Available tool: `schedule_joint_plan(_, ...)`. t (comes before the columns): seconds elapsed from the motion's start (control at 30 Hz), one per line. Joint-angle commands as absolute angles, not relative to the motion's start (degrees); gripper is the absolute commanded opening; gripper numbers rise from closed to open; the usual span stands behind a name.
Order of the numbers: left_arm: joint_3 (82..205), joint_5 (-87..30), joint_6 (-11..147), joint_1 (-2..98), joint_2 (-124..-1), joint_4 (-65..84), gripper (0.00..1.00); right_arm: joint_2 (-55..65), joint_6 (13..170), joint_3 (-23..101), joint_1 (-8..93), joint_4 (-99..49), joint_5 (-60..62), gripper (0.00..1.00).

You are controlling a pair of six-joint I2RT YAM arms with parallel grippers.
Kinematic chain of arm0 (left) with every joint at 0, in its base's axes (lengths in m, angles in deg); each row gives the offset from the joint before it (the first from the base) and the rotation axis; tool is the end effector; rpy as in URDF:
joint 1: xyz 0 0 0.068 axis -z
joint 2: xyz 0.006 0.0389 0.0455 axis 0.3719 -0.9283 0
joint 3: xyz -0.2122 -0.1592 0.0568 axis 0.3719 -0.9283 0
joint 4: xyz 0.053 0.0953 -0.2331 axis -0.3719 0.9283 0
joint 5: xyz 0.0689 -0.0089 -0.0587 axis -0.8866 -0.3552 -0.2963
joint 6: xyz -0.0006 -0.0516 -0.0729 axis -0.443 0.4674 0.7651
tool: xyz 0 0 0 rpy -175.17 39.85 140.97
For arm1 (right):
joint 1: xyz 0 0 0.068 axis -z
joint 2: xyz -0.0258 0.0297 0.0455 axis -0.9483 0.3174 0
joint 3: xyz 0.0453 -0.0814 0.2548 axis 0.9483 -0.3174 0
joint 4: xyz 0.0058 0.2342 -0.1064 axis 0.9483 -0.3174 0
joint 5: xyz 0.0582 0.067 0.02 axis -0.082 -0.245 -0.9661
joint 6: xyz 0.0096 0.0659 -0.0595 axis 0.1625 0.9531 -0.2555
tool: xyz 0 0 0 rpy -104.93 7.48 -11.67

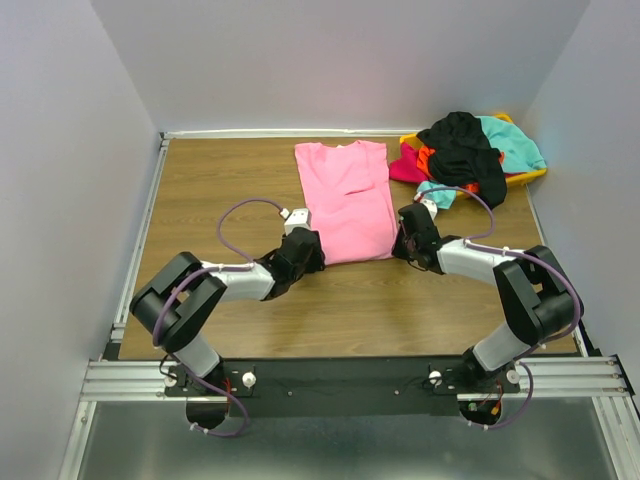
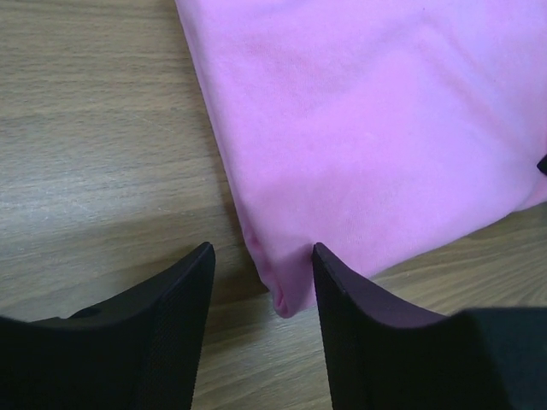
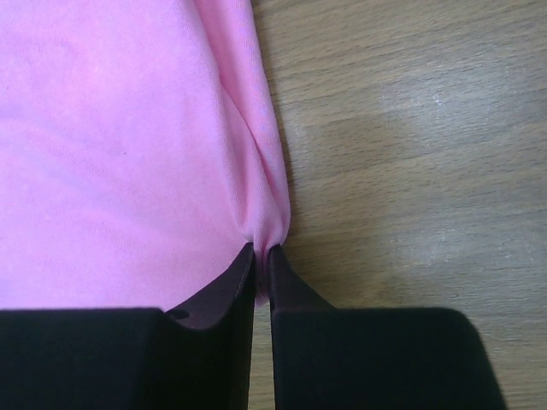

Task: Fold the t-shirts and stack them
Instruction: Fold the tshirt

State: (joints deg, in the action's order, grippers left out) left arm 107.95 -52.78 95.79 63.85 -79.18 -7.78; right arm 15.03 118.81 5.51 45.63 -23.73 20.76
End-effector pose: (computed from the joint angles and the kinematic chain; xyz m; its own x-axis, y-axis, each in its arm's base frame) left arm 0.2640 -0.2084 0.1233 -0.6418 -0.2350 -0.7300 0.0960 0.9198 -0.3805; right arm 0.3041 0.1287 0.1207 -0.7232 0.2611 -0.6394 0.1306 0.9608 0.2447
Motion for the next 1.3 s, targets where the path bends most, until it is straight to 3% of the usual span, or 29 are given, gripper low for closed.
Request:
schedule_joint_plan(0.0,110.0,-55.3,96.5,64.6,-80.7,-6.4,0.5,14.7,118.0,4.2,45.7,-24.9,19.6,0.15)
schedule_joint_plan(0.2,109.5,-55.1,97.5,65.7,-81.5,-5.6,0.47,14.4,117.9,4.2,45.7,-24.9,19.4,0.15)
schedule_joint_plan(0.27,109.1,-55.1,98.3,66.1,-82.0,-5.2,0.4,14.3,118.0,4.1,45.8,-24.9,19.3,0.15)
schedule_joint_plan(0.4,108.4,-55.3,99.3,66.4,-82.6,-5.5,0.38,14.0,118.0,4.1,45.7,-25.0,19.1,0.14)
schedule_joint_plan(0.53,108.7,-55.1,99.3,66.7,-84.1,-5.7,0.22,13.9,118.0,4.2,45.7,-24.9,18.7,0.13)
schedule_joint_plan(0.57,108.8,-55.1,99.4,66.7,-84.3,-5.7,0.07,13.5,118.0,4.1,45.7,-24.9,18.6,0.11)
schedule_joint_plan(0.63,108.7,-55.1,99.2,66.8,-84.5,-5.8,0.0,13.2,117.9,4.1,45.8,-24.9,18.6,0.07)
schedule_joint_plan(0.73,108.4,-55.4,98.2,66.7,-84.3,-5.9,0.0,11.7,117.8,3.9,45.7,-24.9,18.0,0.01)
schedule_joint_plan(1.27,107.6,-53.4,92.3,67.6,-61.1,1.7,0.0,-5.4,116.4,4.1,42.9,-31.3,16.4,0.01)
